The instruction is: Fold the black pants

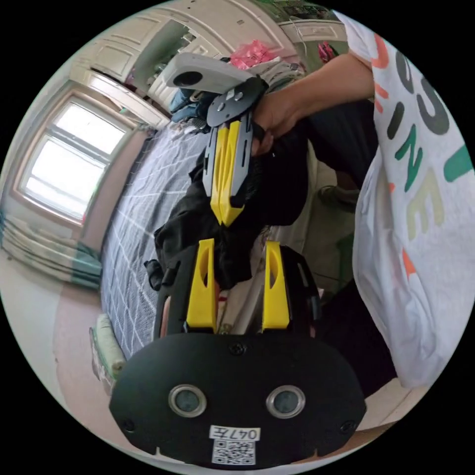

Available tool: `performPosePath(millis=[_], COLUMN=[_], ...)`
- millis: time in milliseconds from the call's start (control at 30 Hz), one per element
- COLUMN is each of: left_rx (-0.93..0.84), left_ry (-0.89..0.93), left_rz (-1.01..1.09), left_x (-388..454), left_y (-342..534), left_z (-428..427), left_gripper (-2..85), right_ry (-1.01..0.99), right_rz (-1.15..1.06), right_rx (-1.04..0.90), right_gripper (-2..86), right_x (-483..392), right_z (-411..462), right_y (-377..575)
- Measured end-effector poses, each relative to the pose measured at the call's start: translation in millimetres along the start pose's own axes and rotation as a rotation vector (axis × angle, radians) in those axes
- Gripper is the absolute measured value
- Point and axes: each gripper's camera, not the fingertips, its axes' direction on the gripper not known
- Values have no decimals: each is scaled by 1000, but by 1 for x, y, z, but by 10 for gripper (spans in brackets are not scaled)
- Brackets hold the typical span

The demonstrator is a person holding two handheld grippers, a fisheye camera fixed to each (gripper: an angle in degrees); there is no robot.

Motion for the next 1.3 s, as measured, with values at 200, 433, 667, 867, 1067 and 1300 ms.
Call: performPosePath(millis=[200, 433, 667, 867, 1067, 1300], left_rx=[-32, -31, 71, 78, 117, 283], left_ry=[-26, 38, 231, 281, 385, 650], left_rz=[80, 33, -131, -175, -273, -477], left_x=[-2, -24, -89, -138, -196, -235], left_y=[-6, 2, 31, 42, 60, 118], left_z=[-3, -4, -18, -25, -41, -62], left_gripper=[100, 25, 17, 16, 18, 17], right_ry=[-6, 60, 424, 427, 511, 799], right_rz=[-5, 28, 213, 127, 68, -16], right_rx=[-24, -60, -291, -275, -250, -297], right_gripper=[2, 80, 166, 174, 125, 11], right_x=[15, 25, 29, 29, 27, 24], right_z=[-3, -41, -134, -99, -60, -66], right_y=[-9, -4, 67, 47, 3, -30])
